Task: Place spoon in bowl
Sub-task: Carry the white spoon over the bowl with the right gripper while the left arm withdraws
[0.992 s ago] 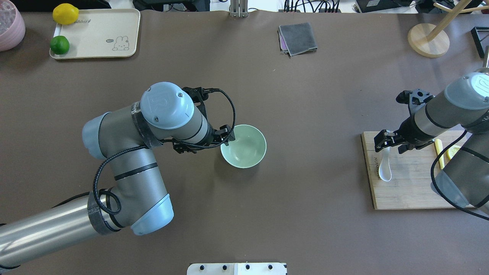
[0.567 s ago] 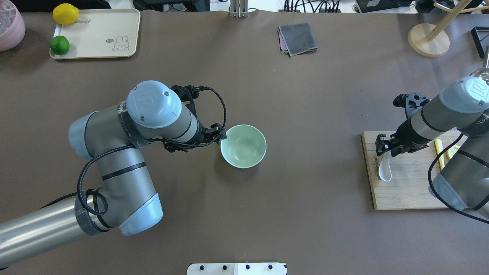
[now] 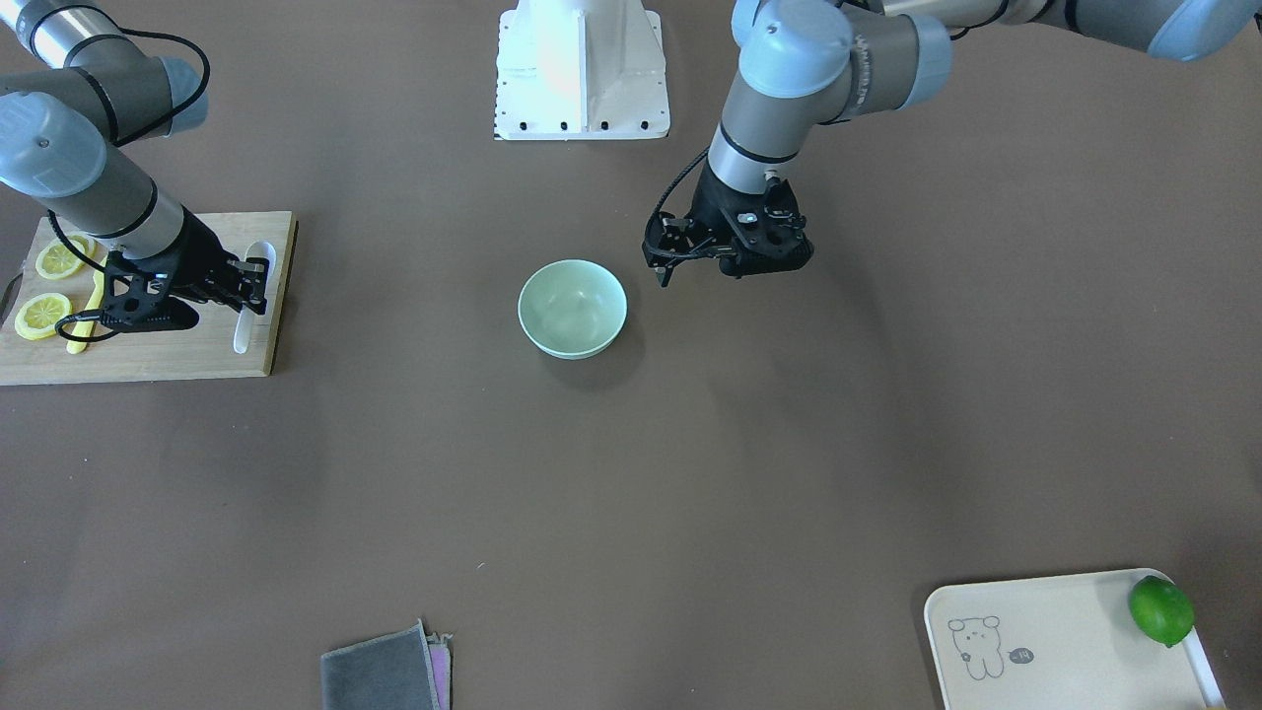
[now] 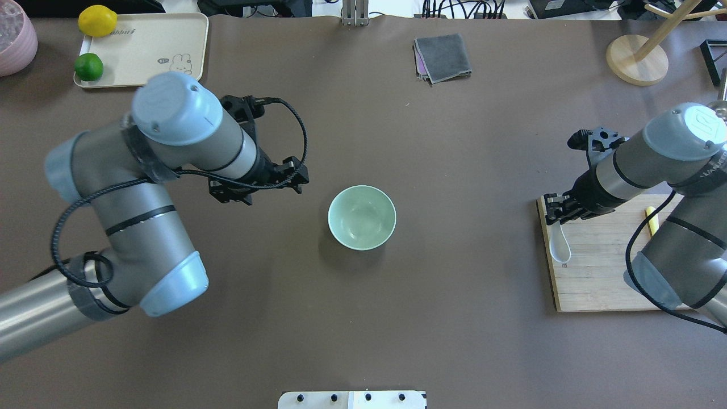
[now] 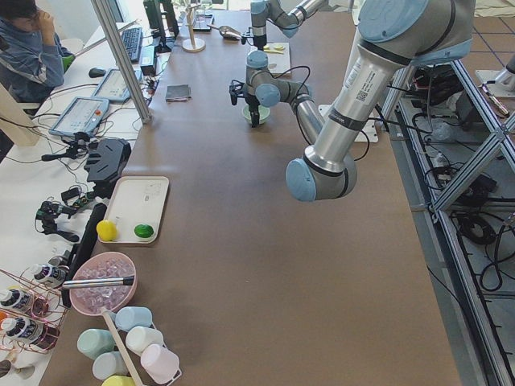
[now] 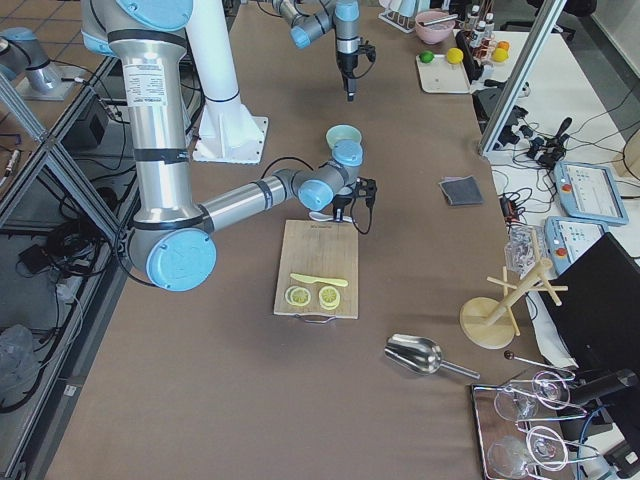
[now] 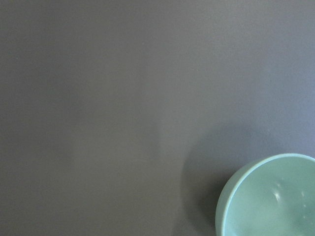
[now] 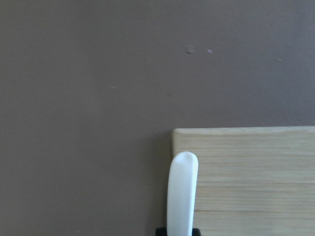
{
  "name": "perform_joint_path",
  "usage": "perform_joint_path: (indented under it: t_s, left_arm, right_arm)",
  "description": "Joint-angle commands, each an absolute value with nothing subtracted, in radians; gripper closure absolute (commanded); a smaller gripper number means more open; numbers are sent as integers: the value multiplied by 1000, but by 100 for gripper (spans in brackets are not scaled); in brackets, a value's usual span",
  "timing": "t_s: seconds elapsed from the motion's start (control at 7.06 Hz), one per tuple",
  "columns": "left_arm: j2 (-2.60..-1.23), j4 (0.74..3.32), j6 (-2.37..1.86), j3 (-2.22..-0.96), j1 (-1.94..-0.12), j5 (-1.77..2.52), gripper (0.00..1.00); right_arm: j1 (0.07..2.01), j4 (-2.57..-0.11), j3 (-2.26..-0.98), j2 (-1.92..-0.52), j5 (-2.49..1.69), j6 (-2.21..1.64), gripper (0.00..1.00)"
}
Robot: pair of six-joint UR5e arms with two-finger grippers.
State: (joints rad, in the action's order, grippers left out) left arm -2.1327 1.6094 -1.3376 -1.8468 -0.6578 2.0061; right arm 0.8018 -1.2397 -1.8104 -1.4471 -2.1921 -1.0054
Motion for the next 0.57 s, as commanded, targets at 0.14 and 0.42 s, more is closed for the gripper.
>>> perform_joint_path:
  t_s: [0.14,0.42]
  left_arm:
    - [-1889,1555,-1011,-1985,-842,2109,3]
    - [-1777,1562,-773,-1985,-976,2227,3]
  right_arm:
    - [728,-1333,-1807,-1144,-2133,-1284,100]
    - [655,-1332,-1633,-940,-2030,-1429,100]
